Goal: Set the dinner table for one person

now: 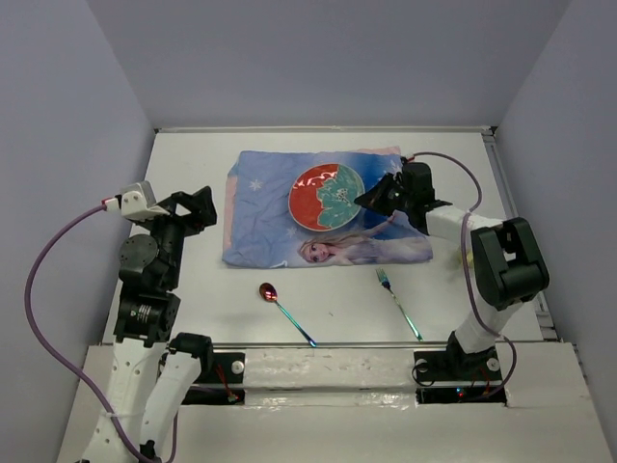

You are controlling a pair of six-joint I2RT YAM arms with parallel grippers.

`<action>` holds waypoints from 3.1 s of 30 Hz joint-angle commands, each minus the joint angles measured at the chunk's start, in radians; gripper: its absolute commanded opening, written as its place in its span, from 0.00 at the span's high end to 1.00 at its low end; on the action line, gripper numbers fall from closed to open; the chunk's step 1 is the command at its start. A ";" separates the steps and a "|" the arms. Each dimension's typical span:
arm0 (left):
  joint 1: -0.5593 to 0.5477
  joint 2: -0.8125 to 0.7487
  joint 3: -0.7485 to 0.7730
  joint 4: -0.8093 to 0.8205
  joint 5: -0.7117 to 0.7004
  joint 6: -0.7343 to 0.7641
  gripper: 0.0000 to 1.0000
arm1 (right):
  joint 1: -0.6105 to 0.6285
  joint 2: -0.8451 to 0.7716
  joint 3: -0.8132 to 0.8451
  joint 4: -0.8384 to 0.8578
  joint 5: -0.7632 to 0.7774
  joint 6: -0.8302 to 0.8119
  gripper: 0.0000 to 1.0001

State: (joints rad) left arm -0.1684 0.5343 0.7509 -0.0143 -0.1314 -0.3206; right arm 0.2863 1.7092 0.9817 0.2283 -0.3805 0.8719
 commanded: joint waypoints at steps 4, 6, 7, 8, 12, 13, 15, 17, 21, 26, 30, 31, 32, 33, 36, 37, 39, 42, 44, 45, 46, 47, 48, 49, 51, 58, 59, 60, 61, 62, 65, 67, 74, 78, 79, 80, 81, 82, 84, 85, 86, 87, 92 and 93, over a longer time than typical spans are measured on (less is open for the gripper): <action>0.004 0.000 0.002 0.042 0.026 0.002 0.09 | -0.013 0.069 0.071 0.207 -0.163 0.022 1.00; 0.006 0.001 0.004 0.043 0.035 -0.001 0.09 | -0.013 0.085 0.049 0.207 -0.144 0.019 0.97; 0.006 0.004 0.004 0.045 0.038 -0.002 0.09 | -0.013 0.090 0.045 0.206 -0.141 0.007 0.90; 0.006 0.007 0.004 0.045 0.041 -0.002 0.08 | -0.013 0.096 0.038 0.201 -0.140 0.000 0.81; 0.006 0.012 0.004 0.047 0.056 -0.006 0.09 | -0.013 0.089 0.035 0.096 -0.094 -0.065 0.40; 0.007 0.012 0.002 0.047 0.056 -0.006 0.09 | -0.013 0.080 0.040 0.071 -0.078 -0.080 0.38; 0.009 0.007 0.004 0.048 0.059 -0.005 0.09 | -0.013 0.044 0.055 -0.024 -0.037 -0.147 0.30; 0.012 0.003 0.004 0.048 0.061 -0.008 0.09 | -0.013 0.008 0.064 -0.079 0.001 -0.206 0.25; 0.013 -0.008 0.005 0.047 0.082 -0.008 0.09 | -0.013 -0.162 0.058 -0.225 0.158 -0.296 0.18; -0.019 -0.016 0.014 0.072 0.298 -0.037 0.01 | -0.059 -0.422 -0.035 -0.426 0.458 -0.390 0.16; -0.092 -0.056 0.004 0.059 0.421 -0.025 0.01 | -0.143 -0.611 -0.098 -0.564 0.713 -0.406 0.18; -0.109 -0.083 -0.002 0.048 0.462 -0.015 0.01 | -0.188 -0.679 -0.115 -0.575 0.764 -0.393 0.15; -0.124 -0.098 -0.010 0.042 0.472 -0.003 0.01 | -0.188 -0.713 -0.130 -0.581 0.799 -0.390 0.12; -0.140 -0.111 -0.031 0.031 0.470 0.006 0.01 | -0.241 -0.744 -0.144 -0.583 0.818 -0.389 0.12; -0.193 -0.146 -0.070 -0.022 0.412 0.025 0.01 | -0.314 -0.790 -0.155 -0.589 0.825 -0.402 0.11; -0.204 -0.145 -0.067 -0.042 0.400 0.031 0.01 | -0.329 -0.781 -0.152 -0.592 0.833 -0.409 0.09; -0.244 -0.152 -0.065 -0.074 0.356 0.035 0.01 | -0.361 -0.745 -0.127 -0.606 0.833 -0.427 0.08; -0.286 -0.166 -0.062 -0.096 0.310 0.049 0.01 | -0.403 -0.608 -0.098 -0.610 0.761 -0.435 0.08; -0.299 -0.171 -0.061 -0.099 0.300 0.051 0.01 | -0.412 -0.557 -0.087 -0.613 0.750 -0.435 0.08; -0.312 -0.183 -0.061 -0.101 0.296 0.052 0.01 | -0.412 -0.522 -0.080 -0.618 0.735 -0.427 0.09; -0.318 -0.188 -0.061 -0.101 0.289 0.051 0.01 | -0.412 -0.522 -0.081 -0.618 0.727 -0.422 0.11; -0.324 -0.197 -0.061 -0.102 0.285 0.052 0.01 | -0.412 -0.502 -0.084 -0.619 0.724 -0.415 0.13; -0.330 -0.198 -0.061 -0.105 0.279 0.052 0.01 | -0.412 -0.494 -0.086 -0.618 0.723 -0.403 0.15; -0.338 -0.201 -0.061 -0.105 0.277 0.052 0.01 | -0.412 -0.488 -0.092 -0.619 0.718 -0.398 0.22; -0.348 -0.209 -0.061 -0.105 0.276 0.052 0.01 | -0.412 -0.467 -0.100 -0.618 0.698 -0.387 0.30; -0.368 -0.221 -0.061 -0.107 0.265 0.052 0.01 | -0.412 -0.488 -0.115 -0.619 0.732 -0.389 1.00; -0.372 -0.221 -0.061 -0.107 0.263 0.052 0.01 | -0.412 -0.500 -0.109 -0.619 0.730 -0.402 1.00; -0.372 -0.221 -0.061 -0.107 0.263 0.052 0.01 | -0.412 -0.519 -0.103 -0.618 0.730 -0.407 1.00; -0.373 -0.223 -0.061 -0.107 0.262 0.052 0.01 | -0.412 -0.523 -0.092 -0.613 0.718 -0.412 1.00; -0.373 -0.223 -0.059 -0.107 0.259 0.052 0.01 | -0.412 -0.525 -0.063 -0.610 0.712 -0.424 1.00; -0.373 -0.224 -0.061 -0.108 0.245 0.051 0.01 | -0.348 -0.497 0.004 -0.595 0.709 -0.470 1.00; -0.373 -0.223 -0.061 -0.111 0.240 0.049 0.01 | -0.291 -0.450 0.086 -0.555 0.710 -0.508 1.00; -0.368 -0.201 -0.062 -0.113 0.230 0.049 0.01 | -0.125 -0.162 0.461 -0.512 0.571 -0.700 1.00; -0.364 -0.183 -0.064 -0.115 0.217 0.049 0.01 | -0.089 0.124 0.731 -0.590 0.538 -0.836 1.00; -0.362 -0.180 -0.064 -0.113 0.217 0.048 0.01 | -0.088 0.168 0.783 -0.609 0.535 -0.850 1.00; -0.361 -0.169 -0.064 -0.115 0.217 0.048 0.01 | -0.088 0.208 0.881 -0.628 0.528 -0.859 1.00; -0.359 -0.165 -0.064 -0.113 0.217 0.046 0.01 | -0.088 0.280 0.925 -0.642 0.525 -0.885 1.00; -0.358 -0.160 -0.062 -0.116 0.217 0.048 0.01 | -0.088 0.311 0.964 -0.670 0.525 -0.898 1.00; -0.347 -0.151 -0.062 -0.116 0.217 0.049 0.01 | -0.088 0.364 1.067 -0.699 0.511 -0.910 1.00; -0.344 -0.149 -0.064 -0.115 0.220 0.048 0.01 | -0.088 0.409 1.093 -0.724 0.494 -0.912 1.00; -0.336 -0.148 -0.064 -0.113 0.219 0.048 0.01 | -0.088 0.426 1.115 -0.730 0.486 -0.915 1.00; -0.332 -0.145 -0.064 -0.111 0.222 0.048 0.01 | -0.088 0.458 1.149 -0.741 0.476 -0.916 1.00; -0.310 -0.129 -0.062 -0.107 0.231 0.049 0.01 | -0.079 0.516 1.189 -0.767 0.440 -0.916 1.00; -0.307 -0.125 -0.062 -0.105 0.233 0.048 0.01 | -0.079 0.521 1.186 -0.768 0.442 -0.916 1.00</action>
State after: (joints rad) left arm -0.4896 0.3897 0.6865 -0.1566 0.0895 -0.2859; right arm 0.2043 2.2524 2.0892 -0.5430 0.0902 -0.0093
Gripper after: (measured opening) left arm 0.989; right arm 0.036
